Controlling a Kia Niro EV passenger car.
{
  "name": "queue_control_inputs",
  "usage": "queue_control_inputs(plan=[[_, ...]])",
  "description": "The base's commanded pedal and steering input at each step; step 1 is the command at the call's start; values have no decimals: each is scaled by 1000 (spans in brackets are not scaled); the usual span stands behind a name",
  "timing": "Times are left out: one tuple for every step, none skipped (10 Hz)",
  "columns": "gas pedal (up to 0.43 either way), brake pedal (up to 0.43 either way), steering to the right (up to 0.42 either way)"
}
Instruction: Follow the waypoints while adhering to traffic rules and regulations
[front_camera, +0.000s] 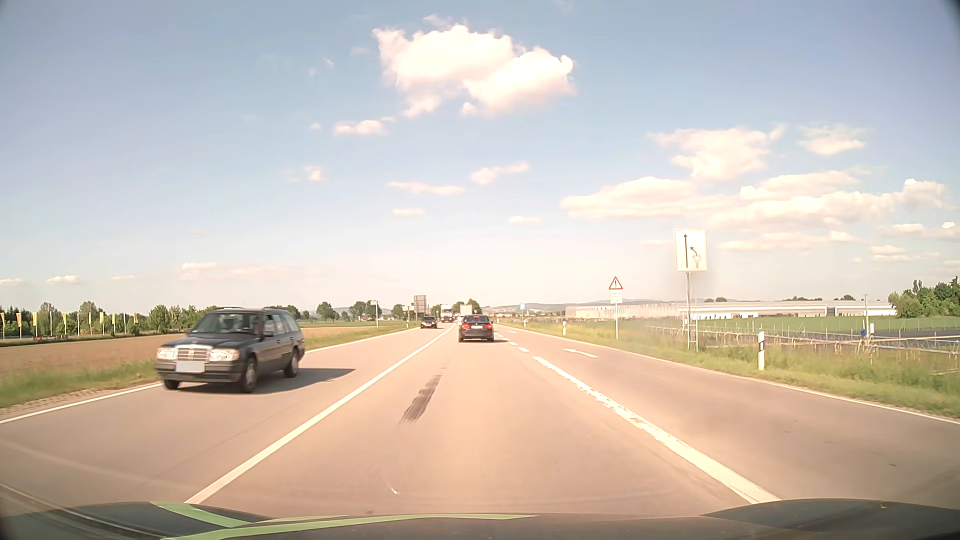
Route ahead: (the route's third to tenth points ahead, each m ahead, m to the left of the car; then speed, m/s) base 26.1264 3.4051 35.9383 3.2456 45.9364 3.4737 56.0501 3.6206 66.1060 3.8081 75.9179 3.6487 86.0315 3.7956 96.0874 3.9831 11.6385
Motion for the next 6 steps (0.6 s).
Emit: queue_control_inputs(plan=[[0,232,0],[0,220,-1],[0,213,-1],[0,207,-1],[0,201,-1],[0,201,-1]])
